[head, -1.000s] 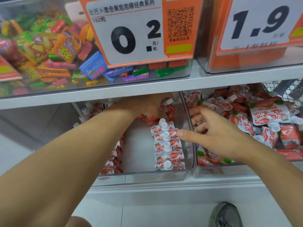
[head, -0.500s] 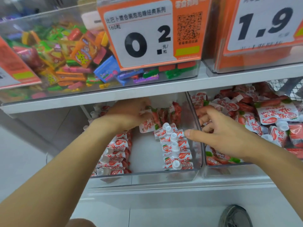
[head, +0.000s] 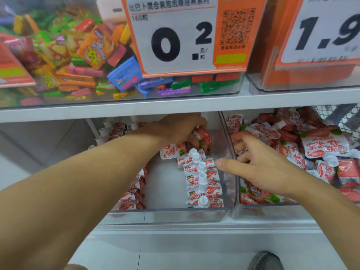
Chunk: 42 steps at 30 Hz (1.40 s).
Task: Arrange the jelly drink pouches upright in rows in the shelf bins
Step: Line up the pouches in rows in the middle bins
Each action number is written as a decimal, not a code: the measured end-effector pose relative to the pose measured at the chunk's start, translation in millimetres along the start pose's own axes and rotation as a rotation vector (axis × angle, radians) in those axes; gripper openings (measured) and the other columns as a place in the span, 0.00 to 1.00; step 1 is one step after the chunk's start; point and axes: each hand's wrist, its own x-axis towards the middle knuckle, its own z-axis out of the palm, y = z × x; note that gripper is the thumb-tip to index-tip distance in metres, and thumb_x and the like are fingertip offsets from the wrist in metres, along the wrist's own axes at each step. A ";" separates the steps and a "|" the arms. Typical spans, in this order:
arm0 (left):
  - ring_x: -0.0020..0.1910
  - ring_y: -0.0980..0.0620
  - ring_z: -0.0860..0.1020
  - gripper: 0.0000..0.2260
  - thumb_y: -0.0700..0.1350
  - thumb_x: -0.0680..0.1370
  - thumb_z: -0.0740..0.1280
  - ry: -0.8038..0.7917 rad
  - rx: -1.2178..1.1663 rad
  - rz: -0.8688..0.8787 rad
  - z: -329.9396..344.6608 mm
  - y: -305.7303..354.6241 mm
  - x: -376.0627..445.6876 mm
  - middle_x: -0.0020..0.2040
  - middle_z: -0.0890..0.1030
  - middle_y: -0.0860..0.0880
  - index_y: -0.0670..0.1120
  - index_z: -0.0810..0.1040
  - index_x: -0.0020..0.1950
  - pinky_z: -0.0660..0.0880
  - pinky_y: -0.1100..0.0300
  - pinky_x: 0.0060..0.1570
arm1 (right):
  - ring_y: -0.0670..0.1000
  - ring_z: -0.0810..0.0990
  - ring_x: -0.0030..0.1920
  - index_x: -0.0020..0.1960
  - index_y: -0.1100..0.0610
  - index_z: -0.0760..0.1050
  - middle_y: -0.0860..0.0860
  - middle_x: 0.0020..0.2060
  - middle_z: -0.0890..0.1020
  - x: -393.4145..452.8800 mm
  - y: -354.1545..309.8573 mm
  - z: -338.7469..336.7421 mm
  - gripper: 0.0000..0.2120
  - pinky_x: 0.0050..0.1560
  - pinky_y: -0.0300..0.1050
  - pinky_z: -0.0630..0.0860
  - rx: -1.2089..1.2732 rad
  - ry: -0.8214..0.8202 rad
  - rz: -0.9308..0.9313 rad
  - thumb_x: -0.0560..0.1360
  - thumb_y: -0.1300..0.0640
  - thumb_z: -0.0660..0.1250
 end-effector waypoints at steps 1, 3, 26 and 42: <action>0.44 0.50 0.75 0.16 0.54 0.70 0.73 0.039 0.039 0.030 -1.1 0.7 -5.0 0.45 0.74 0.52 0.50 0.75 0.54 0.69 0.60 0.38 | 0.39 0.76 0.50 0.60 0.38 0.59 0.37 0.52 0.72 -0.4 -0.1 -0.1 0.31 0.42 0.34 0.72 0.003 0.000 0.001 0.64 0.31 0.68; 0.43 0.51 0.73 0.16 0.55 0.73 0.70 0.109 0.056 0.036 -1.6 0.4 -17.6 0.43 0.73 0.52 0.47 0.75 0.53 0.66 0.59 0.37 | 0.39 0.77 0.49 0.63 0.40 0.60 0.38 0.52 0.73 -2.1 -1.1 -0.2 0.35 0.42 0.36 0.72 0.004 -0.006 0.001 0.61 0.29 0.66; 0.48 0.50 0.77 0.18 0.61 0.76 0.64 0.241 -0.030 -0.158 -25.1 7.4 -64.5 0.50 0.78 0.52 0.50 0.75 0.58 0.71 0.61 0.44 | 0.39 0.77 0.47 0.62 0.43 0.63 0.38 0.52 0.73 -3.5 -4.0 1.5 0.28 0.42 0.39 0.72 -0.072 0.024 0.012 0.69 0.33 0.68; 0.44 0.47 0.78 0.20 0.62 0.80 0.55 -0.188 -0.313 -0.240 -15.6 37.2 -61.4 0.40 0.79 0.49 0.50 0.80 0.48 0.73 0.56 0.43 | 0.37 0.75 0.52 0.68 0.44 0.65 0.38 0.59 0.73 -5.2 -2.4 2.7 0.32 0.48 0.35 0.72 -0.118 0.089 -0.048 0.69 0.33 0.68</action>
